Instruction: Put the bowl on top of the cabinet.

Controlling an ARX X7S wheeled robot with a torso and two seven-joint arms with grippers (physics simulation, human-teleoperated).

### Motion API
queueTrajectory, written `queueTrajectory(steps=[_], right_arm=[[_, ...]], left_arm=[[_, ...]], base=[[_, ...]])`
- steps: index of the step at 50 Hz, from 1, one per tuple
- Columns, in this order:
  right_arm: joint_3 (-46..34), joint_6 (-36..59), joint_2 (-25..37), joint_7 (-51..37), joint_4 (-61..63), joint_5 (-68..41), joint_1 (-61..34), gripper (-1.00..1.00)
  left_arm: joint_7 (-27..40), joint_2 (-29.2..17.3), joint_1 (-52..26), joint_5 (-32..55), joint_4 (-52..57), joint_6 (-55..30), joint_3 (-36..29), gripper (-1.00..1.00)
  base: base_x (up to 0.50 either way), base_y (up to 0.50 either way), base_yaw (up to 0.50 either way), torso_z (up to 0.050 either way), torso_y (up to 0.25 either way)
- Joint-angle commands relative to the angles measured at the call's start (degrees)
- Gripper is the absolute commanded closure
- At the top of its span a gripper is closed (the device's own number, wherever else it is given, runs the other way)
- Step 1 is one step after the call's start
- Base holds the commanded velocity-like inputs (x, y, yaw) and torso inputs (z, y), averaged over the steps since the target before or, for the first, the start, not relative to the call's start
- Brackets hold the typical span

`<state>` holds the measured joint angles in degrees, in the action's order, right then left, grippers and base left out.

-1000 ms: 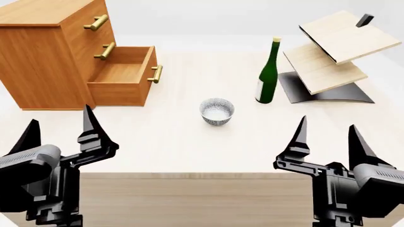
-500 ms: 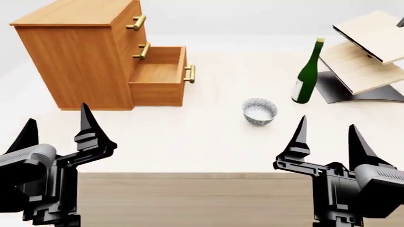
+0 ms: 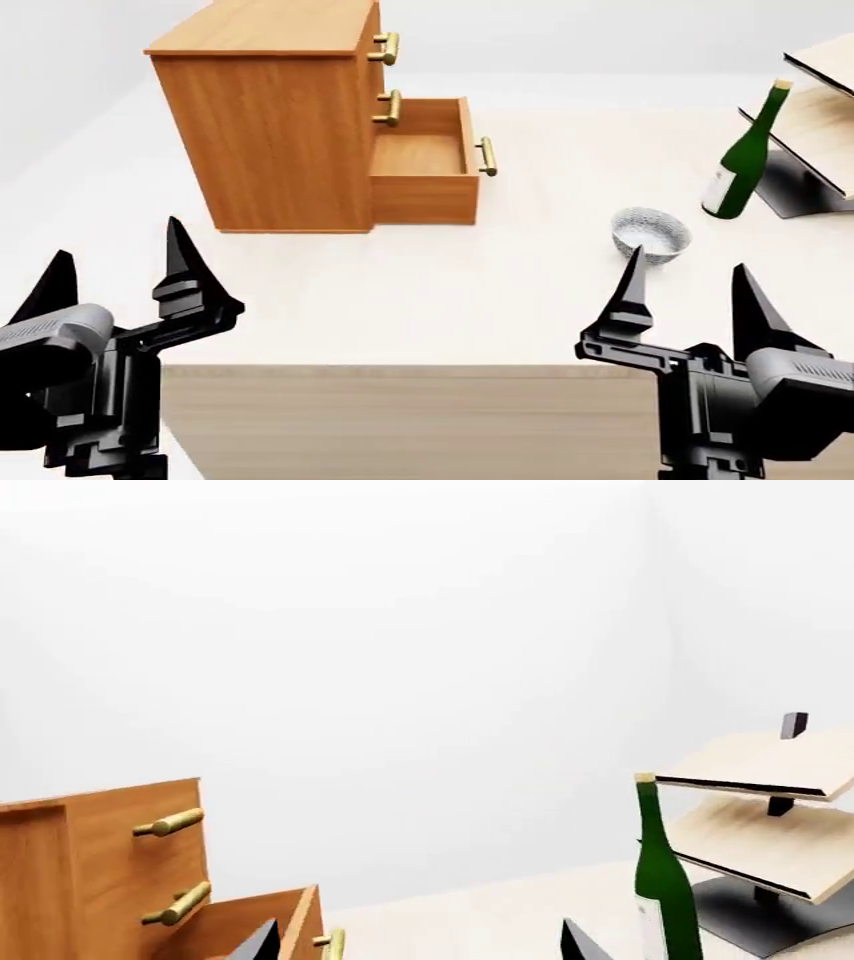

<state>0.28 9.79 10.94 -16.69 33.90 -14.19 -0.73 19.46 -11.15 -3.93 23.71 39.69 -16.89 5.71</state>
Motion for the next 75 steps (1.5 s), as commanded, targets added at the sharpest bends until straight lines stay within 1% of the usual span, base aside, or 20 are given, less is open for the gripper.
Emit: queueTrajectory(steps=[1,15,33,60,75], right_arm=[[-0.36,-0.24,0.39,-0.24,-0.22,-0.44,-0.06,-1.00],[-0.90,0.28,0.94,-0.53,-0.16,-1.26,-0.21,-1.00],[-1.32,-0.27,1.27,-1.22,-0.75,-1.52,-0.16,-1.00],[-2.00,-1.91,1.87,-1.49,-2.67,-1.96,-0.28,-1.00],[-2.02,-1.22,2.35,-2.42,-1.31,-2.58,-0.21,-1.00]], left_arm=[[0.40,-0.42,0.04,0.33,-0.05,0.21,-0.26,-1.00],[0.94,-0.98,-0.06,0.91,-0.21,0.32,-0.23,-1.00],[1.24,-1.41,0.07,1.02,-0.86,1.14,-0.80,-1.00],[2.17,-2.21,0.02,1.59,-0.96,1.29,-1.41,-1.00],[2.77,-2.71,-0.11,1.93,-0.66,1.16,-1.77,-1.00]], base=[[0.00,0.50,0.00,0.000,0.000],[0.00,0.43,0.00,0.000,0.000],[0.01,0.00,0.00,0.000,0.000],[0.18,0.00,0.00,0.000,0.000],[0.18,0.00,0.00,0.000,0.000]])
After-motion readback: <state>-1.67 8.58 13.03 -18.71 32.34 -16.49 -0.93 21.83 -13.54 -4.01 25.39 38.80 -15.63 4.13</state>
